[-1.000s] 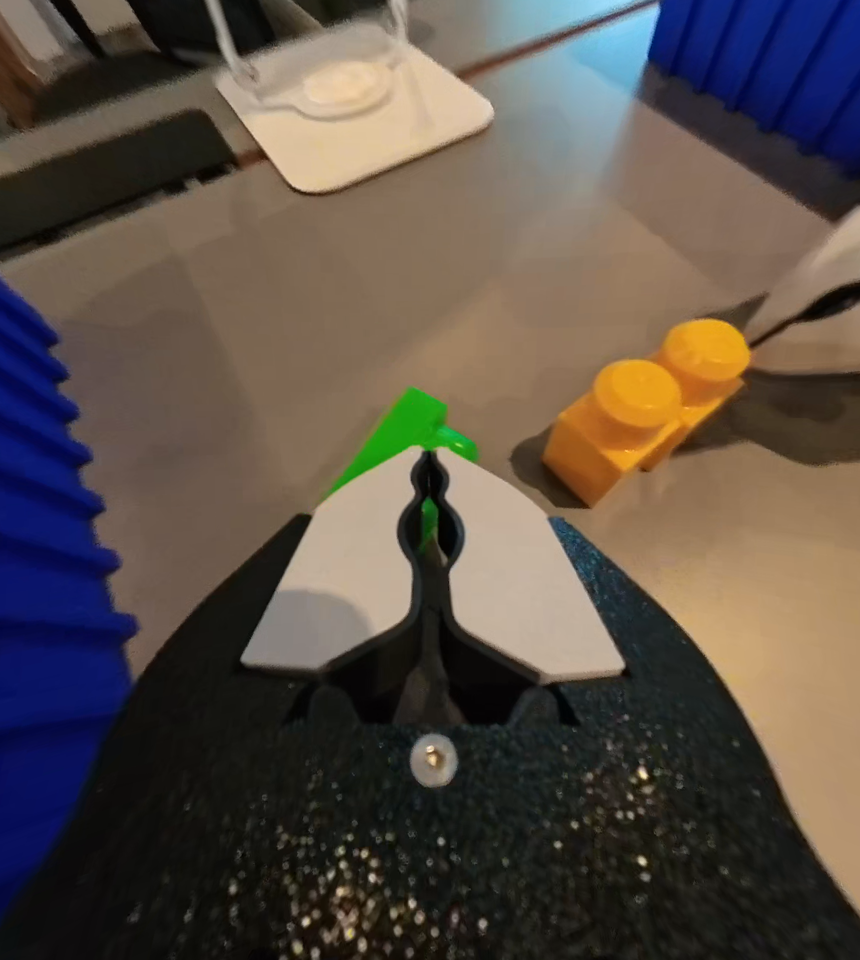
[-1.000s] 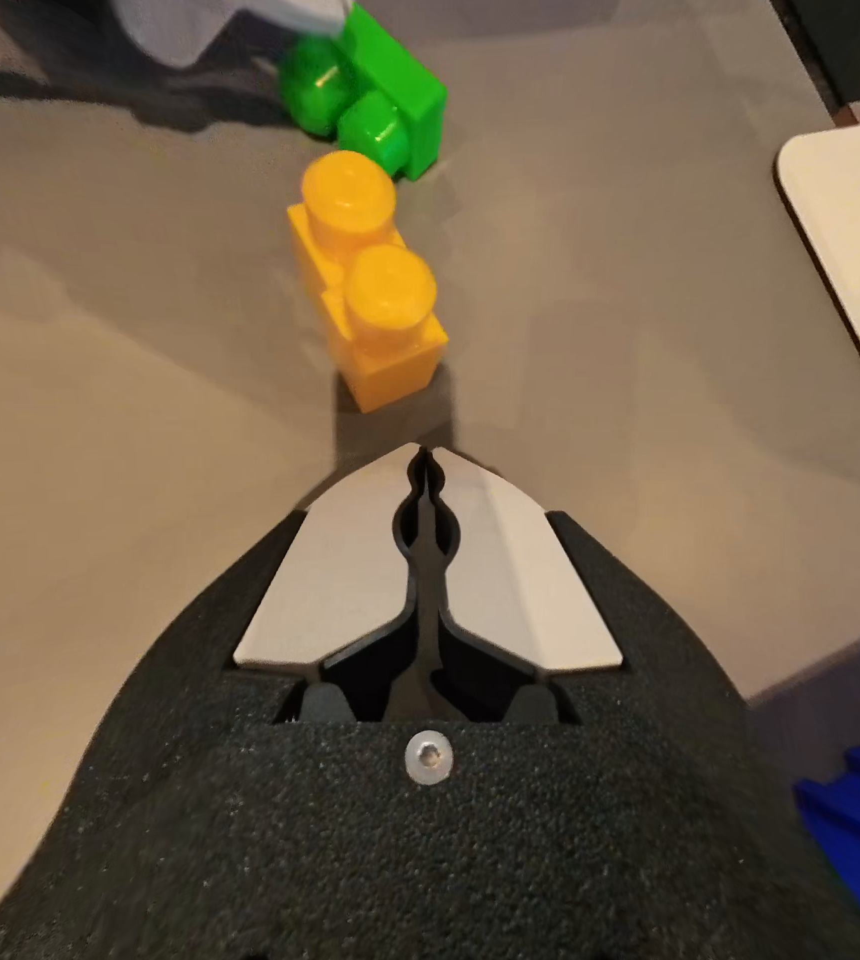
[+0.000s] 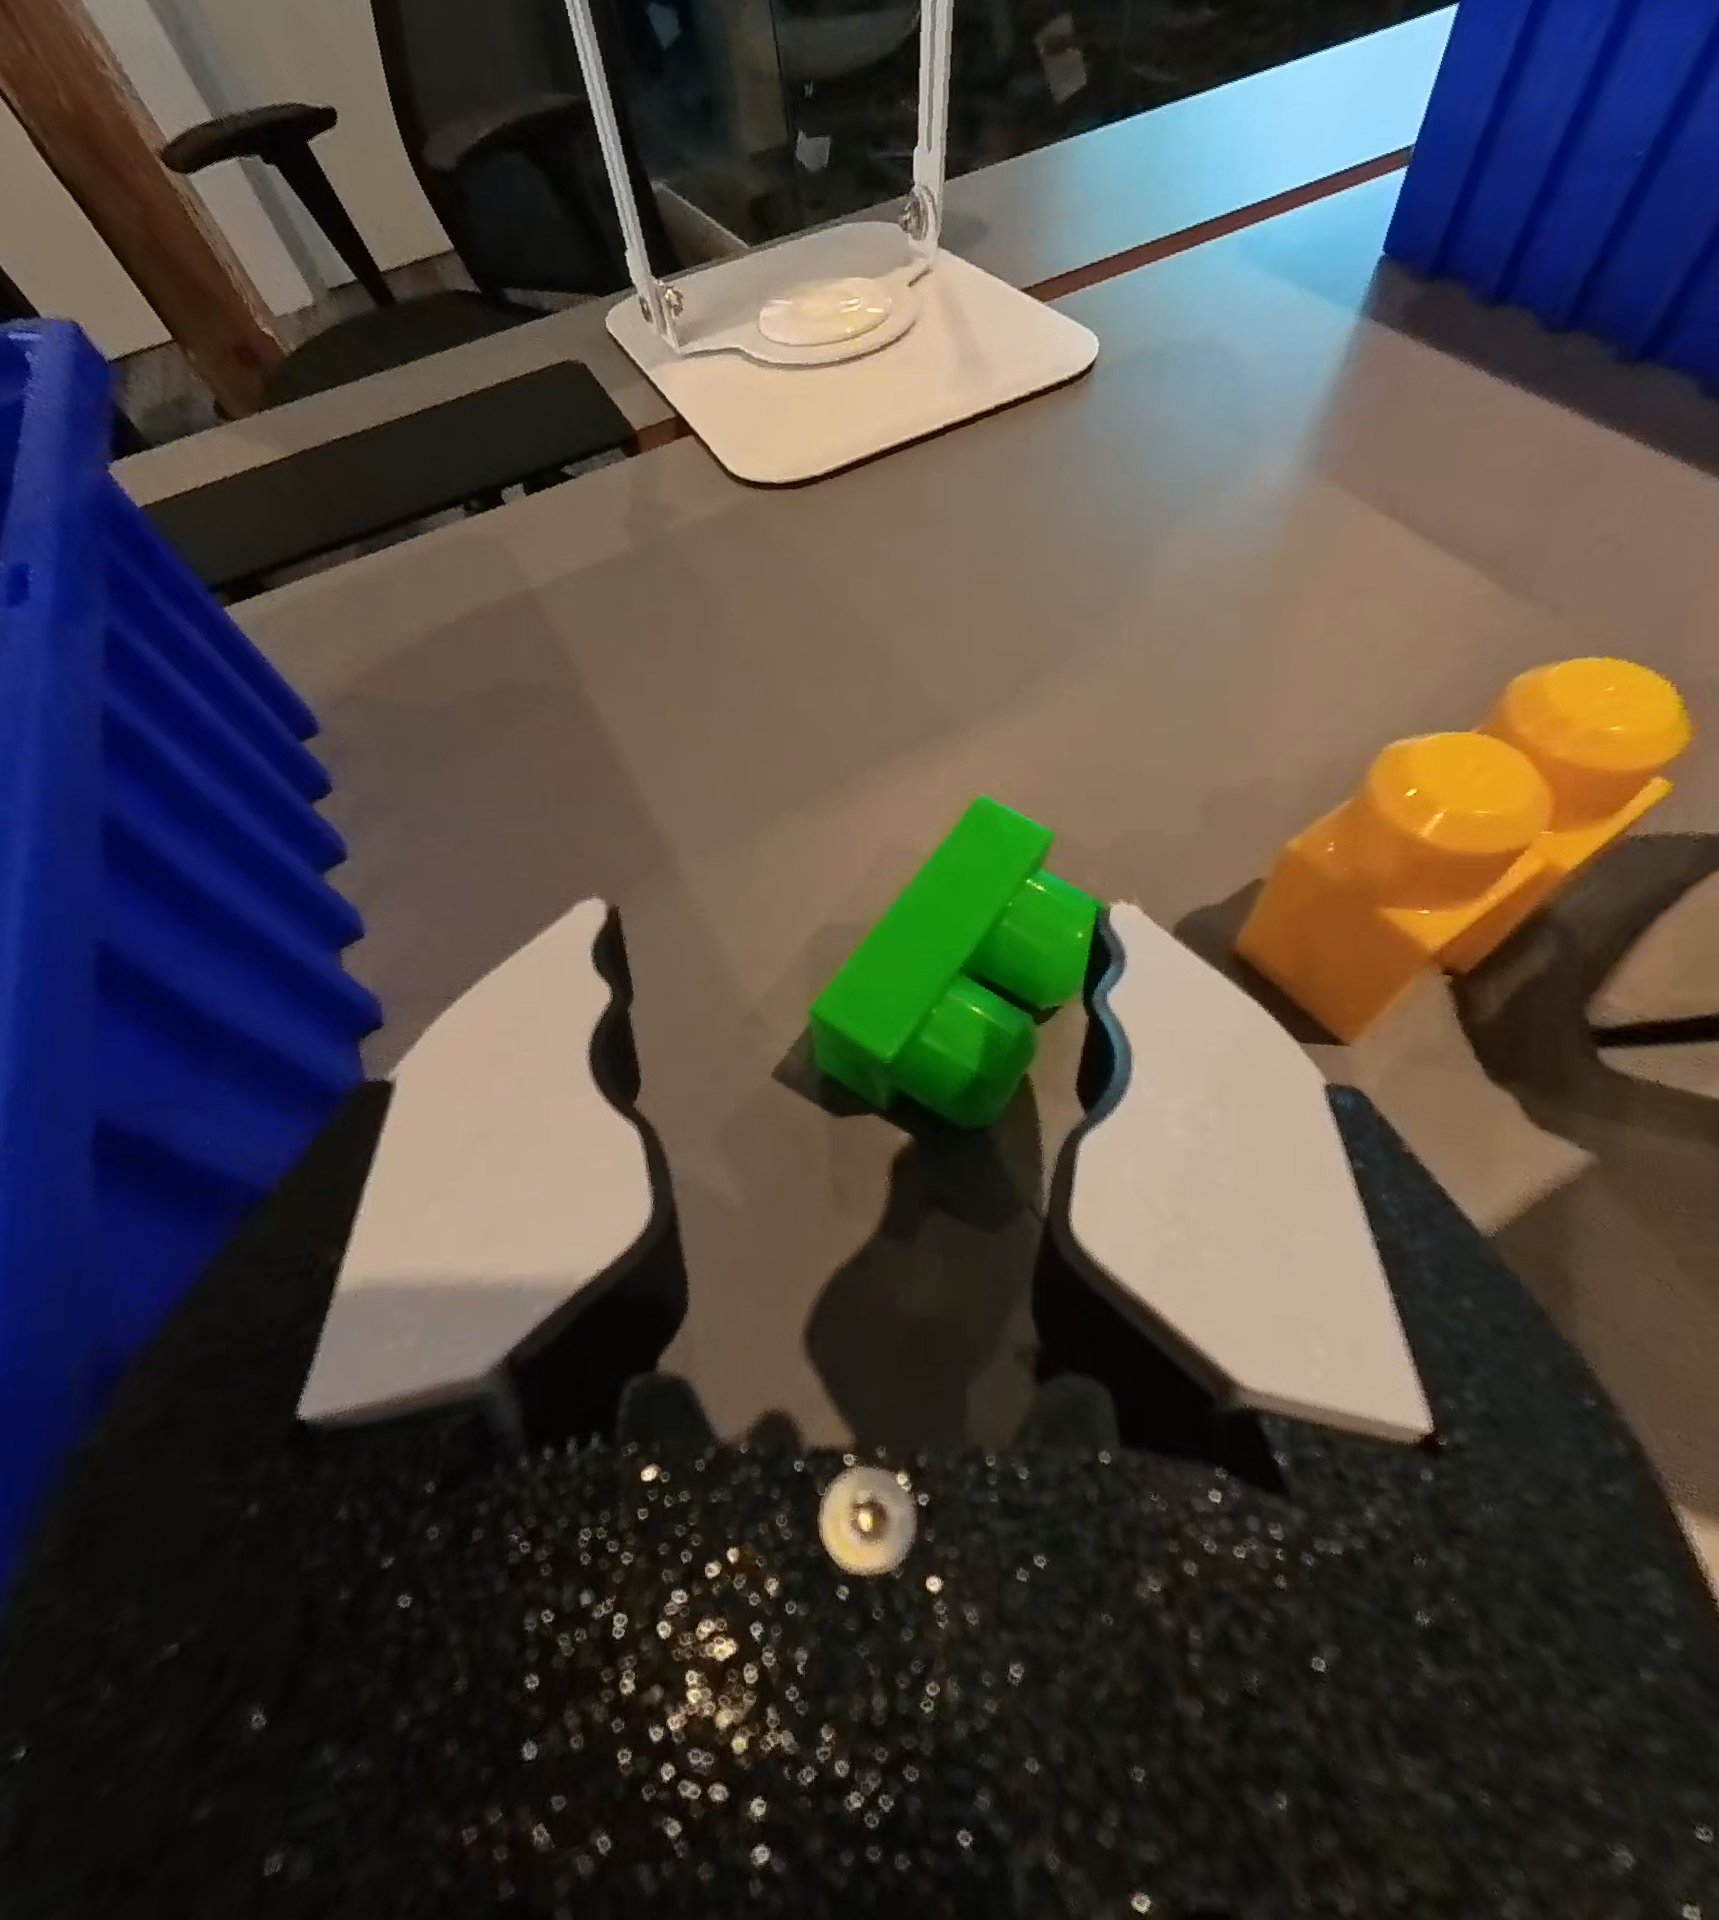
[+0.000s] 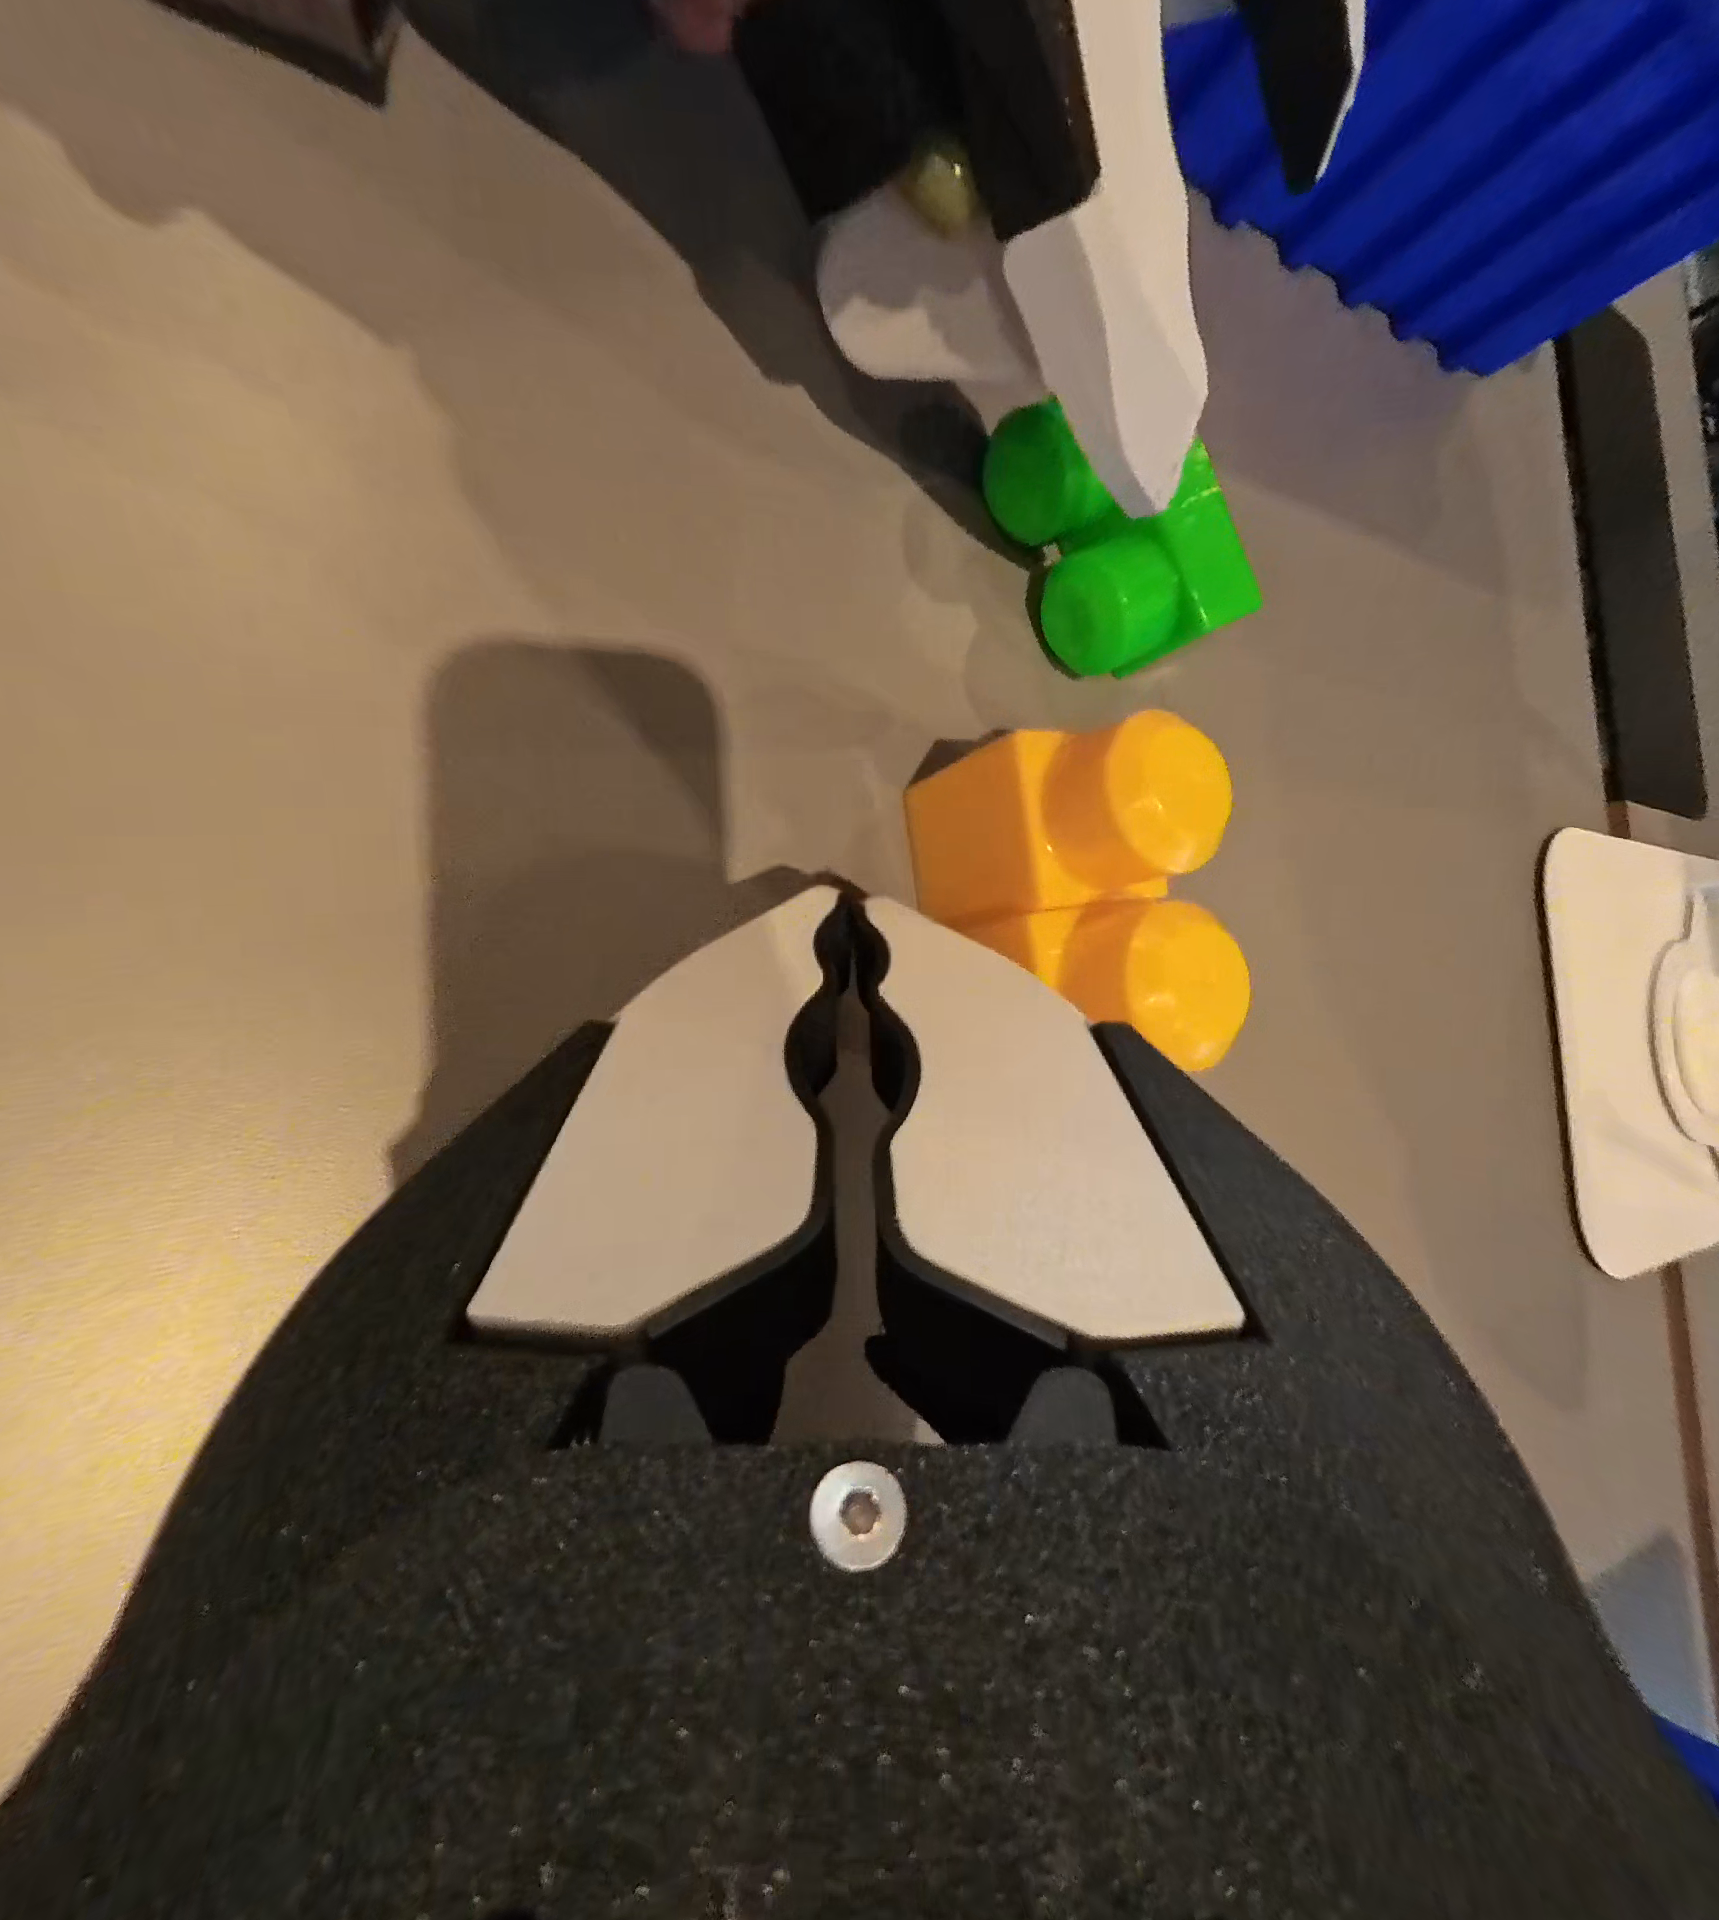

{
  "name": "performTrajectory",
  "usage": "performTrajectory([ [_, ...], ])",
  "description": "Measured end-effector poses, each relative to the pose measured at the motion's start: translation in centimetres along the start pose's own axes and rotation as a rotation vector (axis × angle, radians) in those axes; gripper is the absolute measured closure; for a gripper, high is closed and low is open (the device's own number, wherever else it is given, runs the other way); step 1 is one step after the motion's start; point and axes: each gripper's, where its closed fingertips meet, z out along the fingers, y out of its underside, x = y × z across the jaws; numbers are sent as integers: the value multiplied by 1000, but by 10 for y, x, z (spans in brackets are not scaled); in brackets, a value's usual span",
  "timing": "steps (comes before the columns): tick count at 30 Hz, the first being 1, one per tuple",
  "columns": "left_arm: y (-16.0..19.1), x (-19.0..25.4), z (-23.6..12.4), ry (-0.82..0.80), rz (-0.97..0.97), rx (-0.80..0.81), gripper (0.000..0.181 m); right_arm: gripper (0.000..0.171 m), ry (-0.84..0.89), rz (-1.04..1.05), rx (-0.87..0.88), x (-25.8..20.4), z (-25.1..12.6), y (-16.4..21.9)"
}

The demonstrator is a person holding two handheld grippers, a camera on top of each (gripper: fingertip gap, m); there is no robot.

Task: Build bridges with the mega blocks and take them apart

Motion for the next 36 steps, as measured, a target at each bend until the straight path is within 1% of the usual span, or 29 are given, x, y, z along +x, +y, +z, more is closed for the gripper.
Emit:
performTrajectory([
  [19, 3, 4, 1, 33, -3, -14, 100, 171, 73, 19, -52, 12, 6, 13],
  [27, 9, 6, 4, 45, -1, -48, 100, 171, 87, 14, -52, 14, 6, 13],
  [32, 18, 5, 7, 46, 3, -99, 102, 171, 0, 26, 61, 2, -2, -3],
  [36, 28, 1, 11, 4, 49, -166, 104, 171, -25, 62, 160, 3, -13, -17],
])
